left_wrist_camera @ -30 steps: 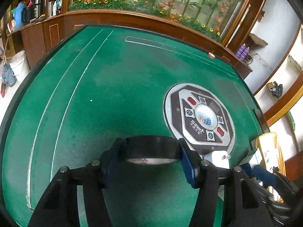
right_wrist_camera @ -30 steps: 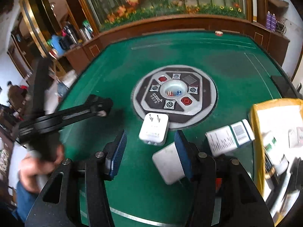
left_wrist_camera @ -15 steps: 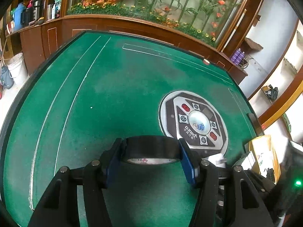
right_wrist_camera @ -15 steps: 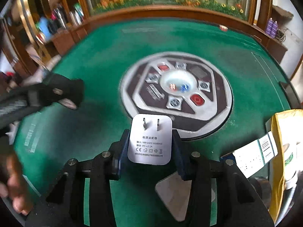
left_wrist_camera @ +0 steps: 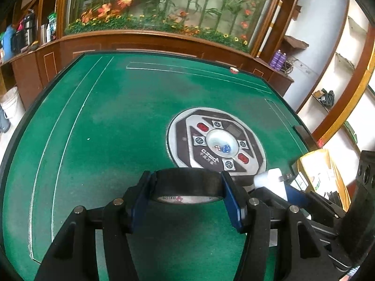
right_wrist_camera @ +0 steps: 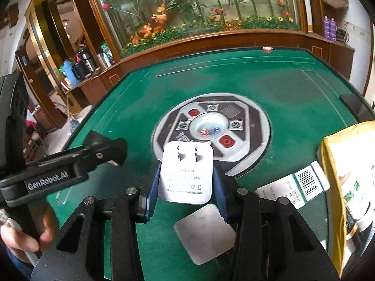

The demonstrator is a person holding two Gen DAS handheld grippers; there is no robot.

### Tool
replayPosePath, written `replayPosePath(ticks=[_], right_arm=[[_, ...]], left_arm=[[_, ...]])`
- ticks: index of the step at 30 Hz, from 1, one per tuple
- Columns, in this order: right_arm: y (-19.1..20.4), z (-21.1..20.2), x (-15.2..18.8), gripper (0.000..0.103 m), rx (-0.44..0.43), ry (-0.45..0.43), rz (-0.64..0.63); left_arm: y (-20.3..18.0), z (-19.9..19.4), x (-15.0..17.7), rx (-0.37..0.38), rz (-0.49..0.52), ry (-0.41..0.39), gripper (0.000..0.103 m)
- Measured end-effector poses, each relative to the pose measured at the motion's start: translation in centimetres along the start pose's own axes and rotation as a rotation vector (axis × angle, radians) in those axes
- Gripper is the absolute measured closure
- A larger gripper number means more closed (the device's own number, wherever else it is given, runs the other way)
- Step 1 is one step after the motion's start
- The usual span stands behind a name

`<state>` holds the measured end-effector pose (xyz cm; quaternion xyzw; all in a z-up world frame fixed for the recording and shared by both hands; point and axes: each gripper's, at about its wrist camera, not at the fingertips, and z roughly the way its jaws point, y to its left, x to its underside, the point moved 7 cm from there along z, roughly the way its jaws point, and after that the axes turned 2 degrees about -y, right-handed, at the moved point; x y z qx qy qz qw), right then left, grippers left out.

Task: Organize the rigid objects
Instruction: 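Carry the tape roll and power adapter toward the white tray with both tools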

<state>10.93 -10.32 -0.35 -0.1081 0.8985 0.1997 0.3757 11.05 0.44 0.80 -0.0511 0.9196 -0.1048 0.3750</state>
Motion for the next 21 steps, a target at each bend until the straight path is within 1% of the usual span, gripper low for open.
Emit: replayPosePath(ticks=[4,11,13,16,19,21], right_arm=[[0.0,-0.5,-0.1,0.061,-0.007,-0.015,0.003],[-1.4,-0.7,-0.6,0.061,0.046,-0.051,0.027],[-1.7,-1.4,-0.4,0.061,0.053,-0.059,0.052],[-1.4,-3.4,0.8,0.061,0.064,-0.073,0.040],[-1.3,-5.1,2.4,0.061,0.034,-0.043,0.073],[-1.4,-6.4,3.1,0.061,0.035,-0.035,0.088]], left_arm=[[-0.2,0.5,0.3,0.002,0.005,0.009,0.044],[-0.8,0.9,0.5,0.002,0.013,0.006,0.044],[-0.9,0.7,0.6,0.002,0.019,0.003,0.044],[-0.8,0.5,0.6,0.010,0.014,0.002,0.045],[-0.9,0.3,0.5,0.023,0.015,0.001,0.044],[-1.0,0.3,0.6,0.022,0.020,0.002,0.045]])
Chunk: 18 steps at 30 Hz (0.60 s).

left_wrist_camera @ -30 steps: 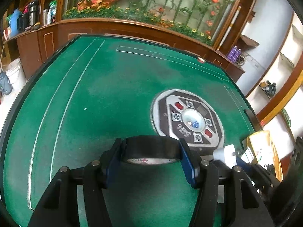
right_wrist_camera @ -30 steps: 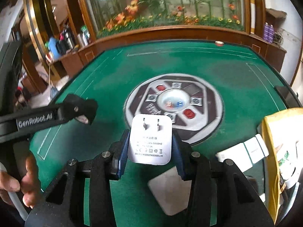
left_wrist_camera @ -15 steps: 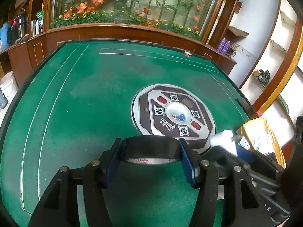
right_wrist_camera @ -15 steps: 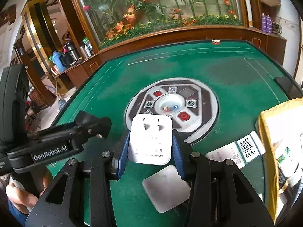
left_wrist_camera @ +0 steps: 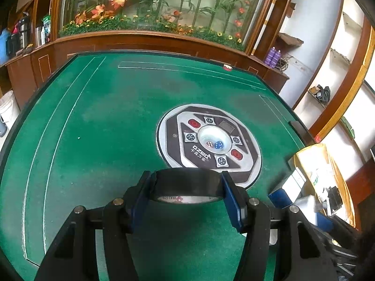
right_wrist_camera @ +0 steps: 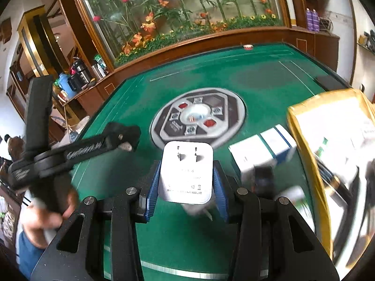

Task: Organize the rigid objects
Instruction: 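Carry the tape roll and power adapter toward the white tray with both tools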

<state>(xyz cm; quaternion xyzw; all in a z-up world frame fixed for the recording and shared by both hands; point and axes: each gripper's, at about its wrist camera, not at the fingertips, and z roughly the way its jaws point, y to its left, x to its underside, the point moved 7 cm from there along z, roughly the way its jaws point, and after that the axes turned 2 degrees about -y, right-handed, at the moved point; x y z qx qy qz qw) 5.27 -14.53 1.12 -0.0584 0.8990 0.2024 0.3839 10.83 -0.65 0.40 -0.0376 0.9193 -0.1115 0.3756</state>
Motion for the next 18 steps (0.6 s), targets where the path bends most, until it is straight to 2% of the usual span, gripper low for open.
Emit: replayPosePath(ticks=[8,13,18], right_arm=[[0.1,-3.8,-0.5,0.061,-0.007,-0.062,-0.002],[0.0,-3.6,-0.3,0.061,-0.019,-0.033,0.003],[-0.4,-3.4,-0.5,0.061,0.013,-0.021,-0.009]], left_arm=[[-0.7,-0.3,0.3,0.014,0.011,0.000,0.045],[-1.1,-0.3,0.5,0.046,-0.008,0.011,0.045],[-1.7,-0.8,0.5,0.061,0.003,0.006,0.044]])
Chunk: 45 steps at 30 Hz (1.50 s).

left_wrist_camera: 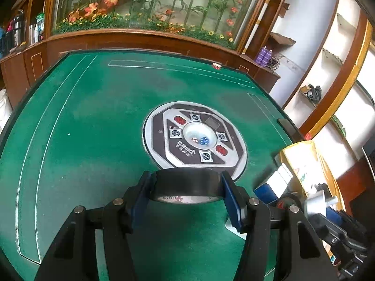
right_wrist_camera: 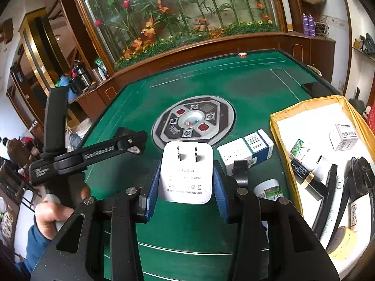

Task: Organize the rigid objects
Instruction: 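Carry the tape roll and power adapter toward the white tray with both tools, then lower the tape roll and power adapter into the tray and open both tools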

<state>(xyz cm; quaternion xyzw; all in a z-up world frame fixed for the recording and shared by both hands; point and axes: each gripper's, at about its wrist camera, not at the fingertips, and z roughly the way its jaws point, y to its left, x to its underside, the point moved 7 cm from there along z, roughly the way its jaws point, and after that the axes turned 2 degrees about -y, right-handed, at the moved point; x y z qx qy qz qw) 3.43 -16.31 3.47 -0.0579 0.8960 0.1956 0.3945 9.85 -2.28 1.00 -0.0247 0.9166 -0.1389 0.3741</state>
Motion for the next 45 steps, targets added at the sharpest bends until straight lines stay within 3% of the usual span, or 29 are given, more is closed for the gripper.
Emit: replayPosePath(ticks=[8,15,21,28,31,39,45], right_arm=[[-2.0,-0.7,0.7,0.061,0.052,-0.004,0.072],[-5.4,-4.8,1.8,0.062,0.127,-0.051,0.167],[-7.6,-8.0,2.3,0.062,0.145,-0.071,0.177],[-9.4,-10.1,2.3,0.062,0.091,-0.077,0.155],[-11.1,-11.5,2.2,0.061,0.080,-0.109,0.180],[-17.7,-16.2,1.8,0.061,0.159,-0.201,0.270],[-21.7,-18.9,1.6,0.061,0.229,-0.229,0.314]], left_arm=[[-2.2,0.6,1.3,0.061,0.045,0.049,0.044],[-4.5,1.9,3.3,0.097,0.117,0.127,0.044],[-6.9,0.0,3.8,0.157,0.160,0.089,0.044],[-9.3,-1.9,4.4,0.138,0.160,0.040,0.044],[-12.3,-2.6,4.7,0.197,0.152,0.044,0.044],[-25.7,-3.0,6.1,0.421,0.298,0.095,0.044],[-30.9,-1.2,8.5,0.491,0.343,0.172,0.044]])
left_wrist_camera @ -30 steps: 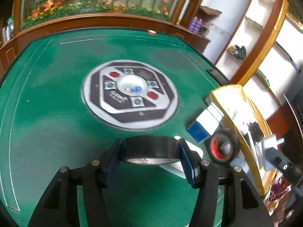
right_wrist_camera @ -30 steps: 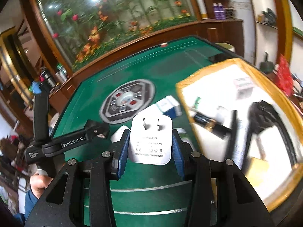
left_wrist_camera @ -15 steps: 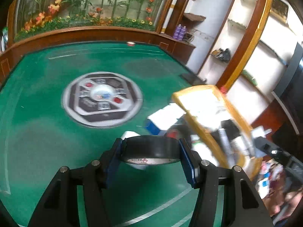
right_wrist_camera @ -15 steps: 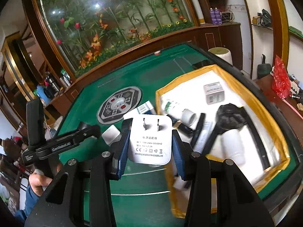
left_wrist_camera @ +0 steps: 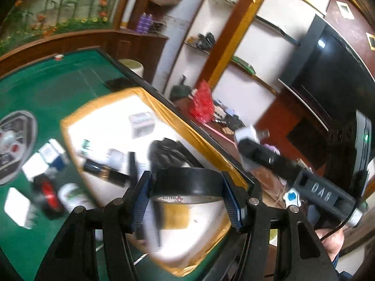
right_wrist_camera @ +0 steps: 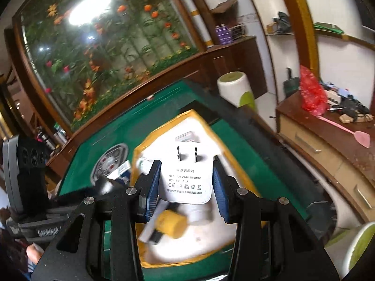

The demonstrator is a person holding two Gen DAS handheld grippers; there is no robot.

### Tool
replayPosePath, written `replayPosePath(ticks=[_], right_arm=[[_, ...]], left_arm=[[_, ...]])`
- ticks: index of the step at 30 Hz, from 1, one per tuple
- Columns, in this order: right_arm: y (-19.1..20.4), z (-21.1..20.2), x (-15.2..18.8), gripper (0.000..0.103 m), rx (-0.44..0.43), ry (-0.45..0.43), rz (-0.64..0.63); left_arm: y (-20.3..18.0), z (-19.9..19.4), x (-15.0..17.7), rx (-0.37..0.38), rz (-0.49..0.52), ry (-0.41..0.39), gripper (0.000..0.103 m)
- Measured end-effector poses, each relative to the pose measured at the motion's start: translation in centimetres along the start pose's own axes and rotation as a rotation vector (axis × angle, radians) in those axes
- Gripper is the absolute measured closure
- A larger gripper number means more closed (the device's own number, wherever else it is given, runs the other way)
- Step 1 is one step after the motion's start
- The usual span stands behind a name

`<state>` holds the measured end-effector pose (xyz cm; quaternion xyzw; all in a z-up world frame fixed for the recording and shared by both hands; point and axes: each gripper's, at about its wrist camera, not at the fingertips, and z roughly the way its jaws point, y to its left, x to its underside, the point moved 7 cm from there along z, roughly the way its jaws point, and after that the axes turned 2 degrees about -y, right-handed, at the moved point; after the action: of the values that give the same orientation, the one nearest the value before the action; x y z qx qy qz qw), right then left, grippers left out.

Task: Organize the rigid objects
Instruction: 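Lower the tape roll and power adapter into the tray and open both tools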

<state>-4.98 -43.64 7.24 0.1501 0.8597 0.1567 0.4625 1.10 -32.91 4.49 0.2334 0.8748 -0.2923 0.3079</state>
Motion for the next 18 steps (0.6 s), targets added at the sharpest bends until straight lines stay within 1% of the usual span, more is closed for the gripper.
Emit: replayPosePath(ticks=[5,9,11,13,16,18], right_arm=[[-1.3,0.5,-1.9,0.061,0.027,0.007,-0.017],[-1.1,2.6,-3.4,0.061,0.046,0.041,-0.068],[-0.7,4.3,-3.9,0.061,0.059,0.074,-0.100],[0.0,6.1,-4.1,0.062,0.048,0.114,-0.121],[1.4,8.9,-3.8,0.062,0.025,0.183,-0.145],[2.7,10.7,-3.5,0.062,0.013,0.223,-0.176]], left_arm=[[-0.4,2.9,1.7,0.005,0.000,0.072,0.044],[-0.2,3.8,2.2,0.014,-0.007,0.084,0.044],[0.0,4.0,2.1,0.008,-0.004,0.083,0.044],[0.3,3.7,2.2,0.010,-0.012,0.081,0.044],[0.9,2.6,2.6,0.033,-0.031,0.069,0.044],[1.6,2.4,2.8,0.040,-0.056,0.060,0.044]])
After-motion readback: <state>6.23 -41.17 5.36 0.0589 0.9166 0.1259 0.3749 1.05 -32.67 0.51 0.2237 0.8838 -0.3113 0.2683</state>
